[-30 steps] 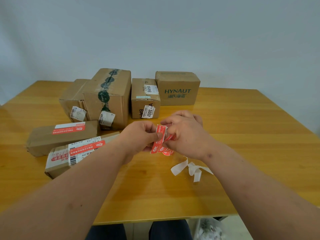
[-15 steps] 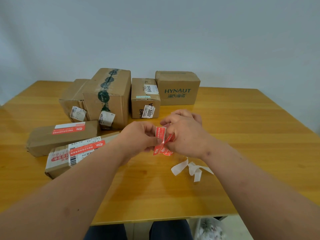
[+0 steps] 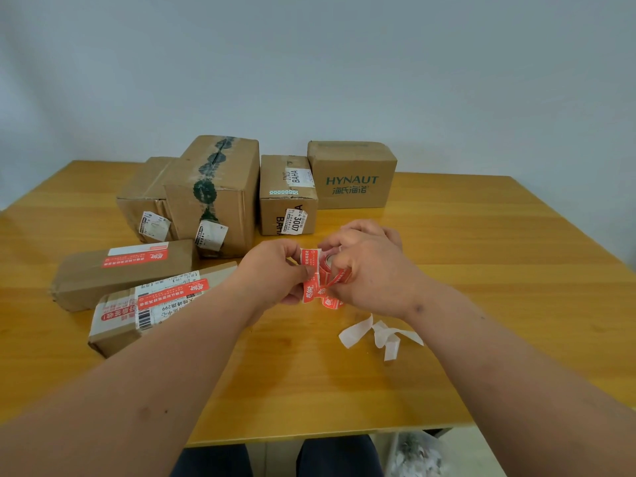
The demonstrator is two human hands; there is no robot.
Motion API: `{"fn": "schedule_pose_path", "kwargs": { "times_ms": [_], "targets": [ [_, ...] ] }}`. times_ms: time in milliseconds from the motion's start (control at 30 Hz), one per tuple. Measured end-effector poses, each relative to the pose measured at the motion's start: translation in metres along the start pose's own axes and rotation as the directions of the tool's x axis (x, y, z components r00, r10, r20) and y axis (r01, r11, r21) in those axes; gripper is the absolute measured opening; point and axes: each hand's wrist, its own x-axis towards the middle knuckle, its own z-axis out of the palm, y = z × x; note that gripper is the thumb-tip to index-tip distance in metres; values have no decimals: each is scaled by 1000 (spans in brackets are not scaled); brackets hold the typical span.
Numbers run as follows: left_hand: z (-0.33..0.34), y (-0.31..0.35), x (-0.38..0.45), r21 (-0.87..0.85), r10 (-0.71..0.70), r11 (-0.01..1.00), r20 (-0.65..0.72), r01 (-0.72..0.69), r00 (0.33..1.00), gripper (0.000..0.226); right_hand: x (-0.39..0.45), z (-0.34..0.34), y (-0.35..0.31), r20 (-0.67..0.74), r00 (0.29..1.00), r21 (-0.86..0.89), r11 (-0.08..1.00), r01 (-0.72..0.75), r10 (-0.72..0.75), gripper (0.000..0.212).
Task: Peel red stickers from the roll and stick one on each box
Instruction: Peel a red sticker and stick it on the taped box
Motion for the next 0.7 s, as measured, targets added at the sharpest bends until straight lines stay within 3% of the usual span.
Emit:
{"fn": "schedule_pose_path", "kwargs": {
  "times_ms": [567,700],
  "targets": [
    [-5,-2,13,63,23,998,-206,-10,978,1,-3,-4,1,23,1000,88,996,-9,7,8],
    [-12,0,12,74,28,997,-222,-12,975,2,-1,-8,-3,36,998,92,995,-47,44,19]
  ]
}}
